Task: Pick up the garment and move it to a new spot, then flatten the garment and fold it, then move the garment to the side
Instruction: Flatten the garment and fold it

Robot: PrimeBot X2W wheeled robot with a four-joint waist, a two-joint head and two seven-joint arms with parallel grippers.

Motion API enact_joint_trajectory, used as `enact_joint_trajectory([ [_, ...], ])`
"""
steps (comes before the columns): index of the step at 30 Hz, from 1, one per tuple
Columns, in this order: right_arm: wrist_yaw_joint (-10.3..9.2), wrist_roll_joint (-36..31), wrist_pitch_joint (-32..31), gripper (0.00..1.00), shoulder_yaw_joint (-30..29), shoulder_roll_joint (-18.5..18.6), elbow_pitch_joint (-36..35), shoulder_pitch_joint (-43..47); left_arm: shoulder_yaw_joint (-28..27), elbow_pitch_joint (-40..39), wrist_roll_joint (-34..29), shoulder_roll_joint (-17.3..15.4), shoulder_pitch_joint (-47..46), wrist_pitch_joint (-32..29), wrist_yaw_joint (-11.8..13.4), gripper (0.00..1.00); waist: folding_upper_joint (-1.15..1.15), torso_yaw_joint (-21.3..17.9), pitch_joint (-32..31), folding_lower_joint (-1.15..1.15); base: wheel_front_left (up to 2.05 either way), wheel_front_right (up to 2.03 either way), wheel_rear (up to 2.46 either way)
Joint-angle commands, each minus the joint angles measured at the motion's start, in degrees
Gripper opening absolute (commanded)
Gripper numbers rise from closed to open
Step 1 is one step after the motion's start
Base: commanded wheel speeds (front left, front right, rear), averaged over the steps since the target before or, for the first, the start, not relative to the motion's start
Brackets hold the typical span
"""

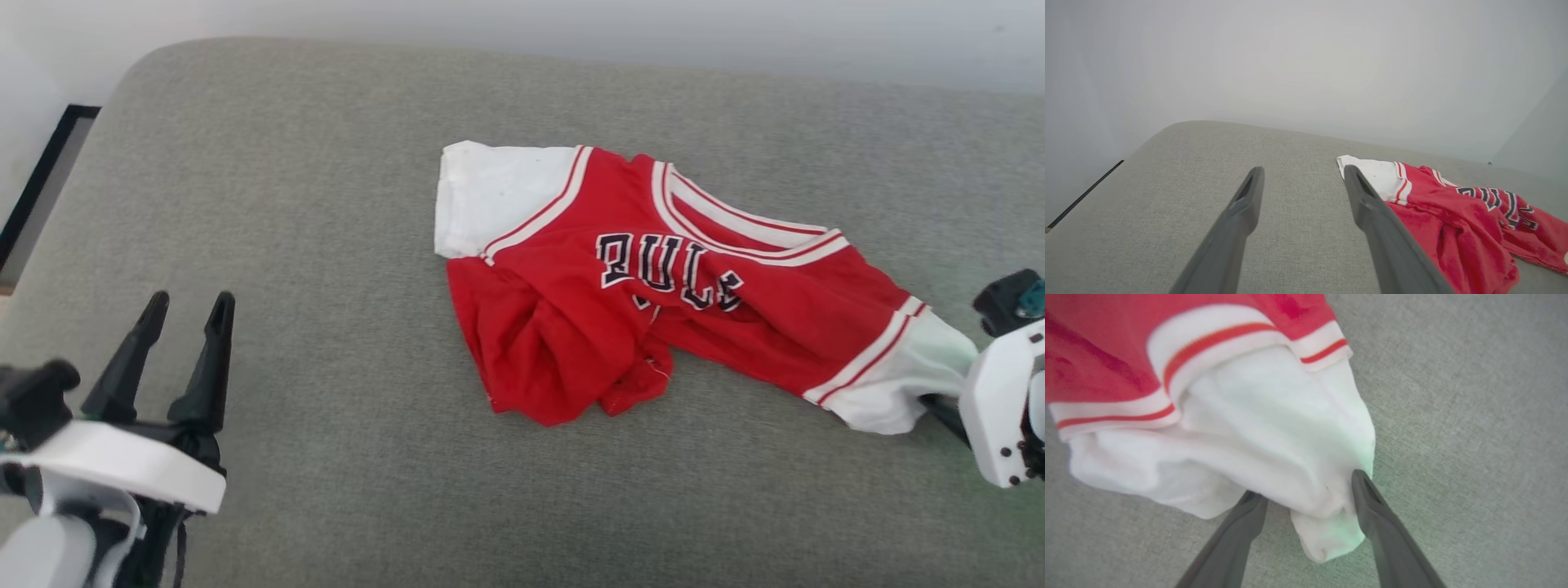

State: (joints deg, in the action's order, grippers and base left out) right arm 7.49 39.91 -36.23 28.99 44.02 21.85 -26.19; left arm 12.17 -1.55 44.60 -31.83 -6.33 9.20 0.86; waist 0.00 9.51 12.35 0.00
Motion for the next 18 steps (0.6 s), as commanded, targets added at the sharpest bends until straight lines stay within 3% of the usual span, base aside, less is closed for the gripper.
enact_joint_trajectory([
  [1, -0.01, -0.3, 0.4, 1.00, -0.1, -0.4, -1.0, 0.1, 0.3, -0.5, 0.3, -0.9, -1.6, -1.6, -0.6, 1.00, 0.00, -1.0, -0.4, 0.00, 0.00, 0.00, 0.00],
  [5, -0.02, -0.7, 1.4, 1.00, -1.7, -1.0, -3.2, 0.4, 1.1, -1.3, 0.8, -2.7, -4.2, -5.5, -1.4, 1.00, 0.00, -2.7, -0.7, 0.00, 0.00, 0.00, 0.00],
  [10, -0.02, -3.6, 4.6, 1.00, -8.7, -5.1, -8.5, 2.2, 2.8, 0.1, 2.0, -7.0, -11.6, -15.2, -3.3, 1.00, 0.00, -6.9, -0.6, 0.00, 0.00, 0.00, 0.00],
  [18, -0.02, -14.4, 12.0, 1.00, -21.7, -19.1, -17.5, 5.0, 6.2, 5.9, 2.5, -10.2, -24.8, -27.6, -5.5, 1.00, 0.00, -13.5, 1.8, 0.00, 0.00, 0.00, 0.00],
])
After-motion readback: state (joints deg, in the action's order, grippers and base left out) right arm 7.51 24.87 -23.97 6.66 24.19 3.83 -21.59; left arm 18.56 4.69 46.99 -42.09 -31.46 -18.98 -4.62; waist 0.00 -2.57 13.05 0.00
